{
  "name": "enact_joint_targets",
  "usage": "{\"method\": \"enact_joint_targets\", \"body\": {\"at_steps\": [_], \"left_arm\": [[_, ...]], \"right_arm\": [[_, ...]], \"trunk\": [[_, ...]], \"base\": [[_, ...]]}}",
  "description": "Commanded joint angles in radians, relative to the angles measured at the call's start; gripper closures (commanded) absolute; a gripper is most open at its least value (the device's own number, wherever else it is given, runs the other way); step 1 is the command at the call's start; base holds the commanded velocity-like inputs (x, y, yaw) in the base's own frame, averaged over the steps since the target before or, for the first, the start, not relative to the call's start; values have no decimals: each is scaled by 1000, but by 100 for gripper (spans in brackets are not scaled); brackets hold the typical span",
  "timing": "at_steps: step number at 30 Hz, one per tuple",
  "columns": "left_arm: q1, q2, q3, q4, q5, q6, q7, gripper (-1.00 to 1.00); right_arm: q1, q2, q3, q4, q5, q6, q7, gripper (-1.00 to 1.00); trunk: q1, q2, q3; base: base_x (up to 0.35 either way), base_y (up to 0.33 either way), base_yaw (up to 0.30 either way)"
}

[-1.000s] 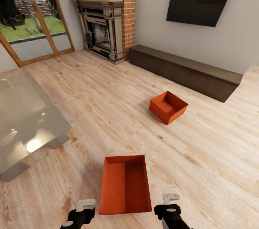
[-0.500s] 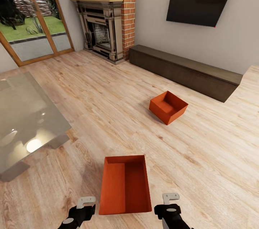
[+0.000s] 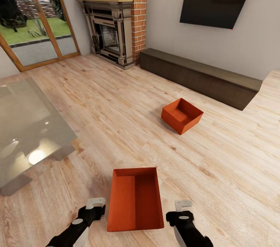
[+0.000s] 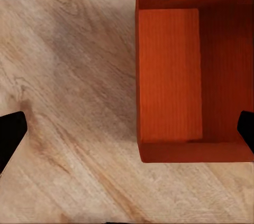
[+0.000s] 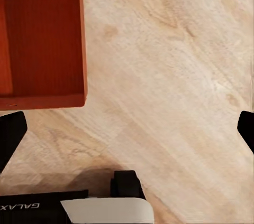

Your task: Move the two storage containers from the living room to the garage. In the garage, place one container on the floor and stack the other container on top of it (either order is fine).

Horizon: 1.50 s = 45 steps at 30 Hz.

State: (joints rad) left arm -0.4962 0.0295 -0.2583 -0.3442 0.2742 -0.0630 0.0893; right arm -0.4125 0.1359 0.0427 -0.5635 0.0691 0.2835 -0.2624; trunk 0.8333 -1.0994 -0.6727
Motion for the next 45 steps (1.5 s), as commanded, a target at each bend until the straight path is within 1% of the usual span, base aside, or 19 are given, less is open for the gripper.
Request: {"method": "enact_joint_targets", "body": {"at_steps": [1, 4, 9, 13, 21, 32, 45], "left_arm": [[-6, 1, -9, -2, 9, -3, 6, -100], [-10, 2, -9, -4, 9, -3, 6, -100], [-13, 1, -9, -4, 10, -6, 5, -100], [-13, 1, -8, -3, 11, -10, 5, -100], [-13, 1, -6, 5, 12, -11, 1, -100], [-13, 1, -7, 5, 13, -12, -3, -100], [-13, 1, -7, 8, 12, -12, -3, -100]], "right_arm": [[-16, 3, 4, -2, 6, 10, -5, -100], [-28, 7, 5, -3, 6, 11, -5, -100], [-39, 10, 37, 2, 3, 10, -3, -100], [-40, 10, 47, 7, 0, 6, -1, -100], [-41, 10, 52, 9, -2, 1, 0, -100], [-41, 9, 52, 10, -5, 0, -1, -100], [-41, 9, 51, 10, -7, 3, -1, -100]], "trunk": [[0, 0, -1], [0, 0, -1], [0, 0, -1], [0, 0, -1], [0, 0, -1], [0, 0, -1], [0, 0, -9]], "base": [[0, 0, 0], [0, 0, 0], [0, 0, 0], [0, 0, 0], [6, 5, 0], [100, 87, 3], [7, 6, 83]]}}
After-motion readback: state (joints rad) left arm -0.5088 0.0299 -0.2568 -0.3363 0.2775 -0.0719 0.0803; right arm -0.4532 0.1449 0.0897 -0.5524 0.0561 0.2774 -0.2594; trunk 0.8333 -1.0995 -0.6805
